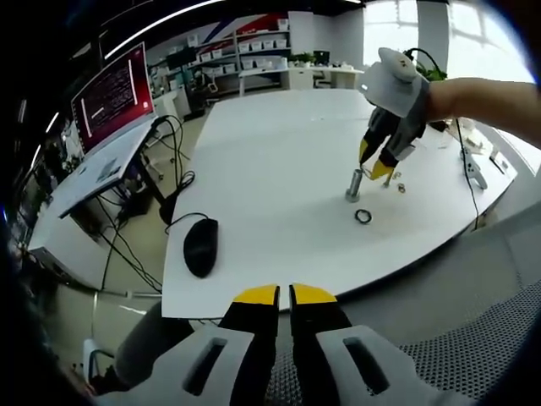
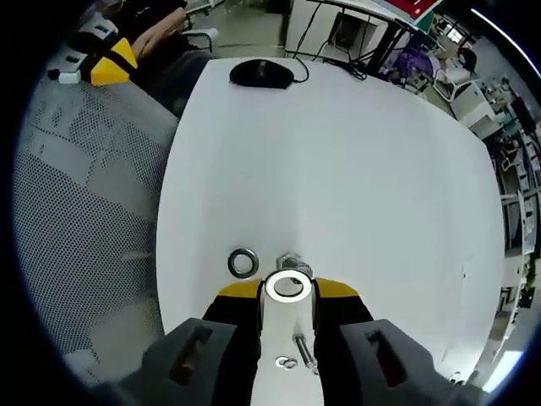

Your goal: Place the washer onto the threaded stud by aligning its center hole with the stud, sliding it down to the base, and recovering from edge contact or off-axis alignment until the washer reaches the visible bottom stop.

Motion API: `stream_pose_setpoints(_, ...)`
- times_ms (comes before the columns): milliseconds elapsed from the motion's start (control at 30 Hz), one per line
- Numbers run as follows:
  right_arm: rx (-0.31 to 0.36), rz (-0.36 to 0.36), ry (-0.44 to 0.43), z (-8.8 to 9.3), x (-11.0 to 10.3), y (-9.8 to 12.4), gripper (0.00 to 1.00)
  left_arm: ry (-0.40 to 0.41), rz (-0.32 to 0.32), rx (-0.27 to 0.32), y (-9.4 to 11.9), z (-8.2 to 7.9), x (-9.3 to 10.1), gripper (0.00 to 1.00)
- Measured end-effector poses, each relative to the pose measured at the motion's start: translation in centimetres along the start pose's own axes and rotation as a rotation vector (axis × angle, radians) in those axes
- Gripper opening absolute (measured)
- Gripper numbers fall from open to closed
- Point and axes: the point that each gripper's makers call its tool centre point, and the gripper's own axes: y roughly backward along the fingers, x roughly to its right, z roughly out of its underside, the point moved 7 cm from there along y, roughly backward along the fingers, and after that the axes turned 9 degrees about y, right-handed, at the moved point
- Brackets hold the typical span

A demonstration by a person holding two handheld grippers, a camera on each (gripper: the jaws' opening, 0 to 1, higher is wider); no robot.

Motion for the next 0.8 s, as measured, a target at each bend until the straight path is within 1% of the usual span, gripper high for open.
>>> stream_pose_setpoints(100, 0.003, 0.011, -0.001, -0.3, 0.4, -0.3, 0.23, 0.004, 0.0, 0.003, 0.0, 0.0, 0.0, 0.02)
stream_pose_setpoints(233, -0.032, 0.017, 0.041, -0.5, 0.6, -0.6, 0.23, 0.007, 0.0, 0.003, 0.0, 0.0, 0.0, 0.02)
stream_pose_setpoints(367, -0.044, -0.006, 0.043, -0.8, 0.7, -0.9, 0.23, 0.01, -0.004, 0.002, 0.0, -0.1, 0.0, 0.02)
stream_pose_setpoints(533, -0.079, -0.023, 0.077, -1.0, 0.9, -1.4, 0.23, 0.014, -0.007, 0.005, 0.0, -0.1, -0.1, 0.01)
stream_pose_setpoints(700, -0.112, -0.049, 0.096, -1.2, 0.6, -2.0, 0.23, 0.012, -0.009, -0.001, 0.0, -0.1, 0.0, 0.01)
stream_pose_setpoints(800, -0.117, -0.063, 0.095, -1.2, 0.4, -2.6, 0.22, 0.011, -0.011, -0.003, 0.0, 0.0, -0.1, 0.01)
